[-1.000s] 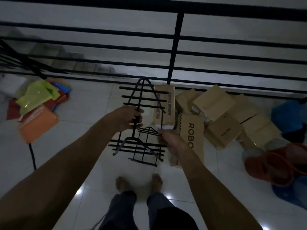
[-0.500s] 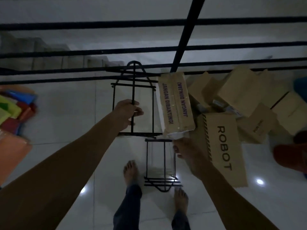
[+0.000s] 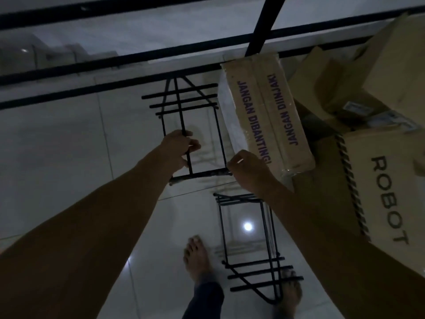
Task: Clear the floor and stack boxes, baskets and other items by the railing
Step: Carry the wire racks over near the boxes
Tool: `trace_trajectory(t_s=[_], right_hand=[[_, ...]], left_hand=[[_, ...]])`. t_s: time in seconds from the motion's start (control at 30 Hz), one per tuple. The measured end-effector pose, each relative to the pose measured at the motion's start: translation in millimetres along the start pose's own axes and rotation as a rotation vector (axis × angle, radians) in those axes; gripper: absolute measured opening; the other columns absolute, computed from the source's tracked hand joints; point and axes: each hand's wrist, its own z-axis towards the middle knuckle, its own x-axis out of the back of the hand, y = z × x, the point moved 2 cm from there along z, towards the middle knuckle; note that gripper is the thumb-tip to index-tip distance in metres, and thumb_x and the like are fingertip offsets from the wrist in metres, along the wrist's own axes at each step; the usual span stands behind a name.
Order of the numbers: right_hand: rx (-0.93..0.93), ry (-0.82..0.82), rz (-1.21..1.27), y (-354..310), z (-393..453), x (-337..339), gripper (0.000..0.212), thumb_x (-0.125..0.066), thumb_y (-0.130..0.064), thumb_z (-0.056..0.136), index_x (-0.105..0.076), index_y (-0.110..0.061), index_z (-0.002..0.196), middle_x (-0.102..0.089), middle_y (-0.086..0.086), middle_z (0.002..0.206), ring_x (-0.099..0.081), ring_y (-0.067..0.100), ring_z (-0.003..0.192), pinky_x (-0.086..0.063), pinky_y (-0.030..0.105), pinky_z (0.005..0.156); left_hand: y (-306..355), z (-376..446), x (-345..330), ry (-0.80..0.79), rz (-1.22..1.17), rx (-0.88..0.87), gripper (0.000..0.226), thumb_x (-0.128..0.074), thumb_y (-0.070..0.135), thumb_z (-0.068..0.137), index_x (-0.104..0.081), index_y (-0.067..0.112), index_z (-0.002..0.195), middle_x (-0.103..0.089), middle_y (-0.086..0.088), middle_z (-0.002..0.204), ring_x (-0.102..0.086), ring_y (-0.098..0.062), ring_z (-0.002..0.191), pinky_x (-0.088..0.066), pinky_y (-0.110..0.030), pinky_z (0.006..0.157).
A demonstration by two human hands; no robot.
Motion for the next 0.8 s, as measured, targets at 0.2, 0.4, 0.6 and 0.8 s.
trace_trajectory(t_s=[0.2, 0.4, 0.6, 0.8], right_hand=[[-0.039, -0.030, -0.113, 34.9, 5.6, -6.4, 0.017, -0.052, -0.026, 0.100, -0.060, -0.015, 0.109, -0.063, 0.002, 0.099, -0.061, 0.017, 0.087, -0.047, 0.027, 0.068], [-0.070, 0.009, -0.096, 50.5, 0.8, -0.9, 0.017, -0.053, -0.030, 0.098, -0.062, -0.018, 0.105, -0.065, 0.000, 0.096, -0.060, 0.019, 0.088, -0.046, 0.032, 0.075], [-0.026, 0.039, -0.042, 38.2, -35.0, 22.1, 0.009, -0.054, -0.031, 0.096, -0.057, -0.024, 0.102, -0.062, 0.002, 0.106, -0.060, 0.015, 0.088, -0.051, 0.027, 0.069], [0.088, 0.031, -0.258, 32.0, -107.2, 64.0, 0.030, -0.051, -0.032, 0.101, -0.055, -0.013, 0.124, -0.061, 0.010, 0.121, -0.059, 0.027, 0.108, -0.051, 0.036, 0.090]], left_hand=[[-31.8, 34.3, -10.5, -0.048, 0.021, 0.035, 0.024, -0.044, 0.007, 0.105, -0.061, 0.013, 0.121, -0.068, -0.010, 0.110, -0.067, -0.020, 0.095, -0.047, -0.043, 0.083], [-37.7, 35.9, -14.0, -0.016, 0.334, -0.074, 0.049, -0.055, 0.014, 0.101, -0.041, 0.007, 0.147, -0.056, -0.018, 0.139, -0.062, -0.032, 0.116, -0.051, -0.037, 0.089], [-43.9, -34.0, -26.8, -0.015, 0.994, -0.349, 0.063, -0.044, 0.036, 0.105, -0.023, 0.006, 0.156, -0.030, -0.014, 0.160, -0.032, -0.027, 0.145, -0.025, -0.029, 0.116], [-58.3, -131.4, -37.5, -0.152, 1.154, -0.557, 0.050, -0.050, 0.031, 0.103, -0.044, 0.012, 0.148, -0.048, -0.013, 0.149, -0.045, -0.027, 0.136, -0.030, -0.025, 0.111]])
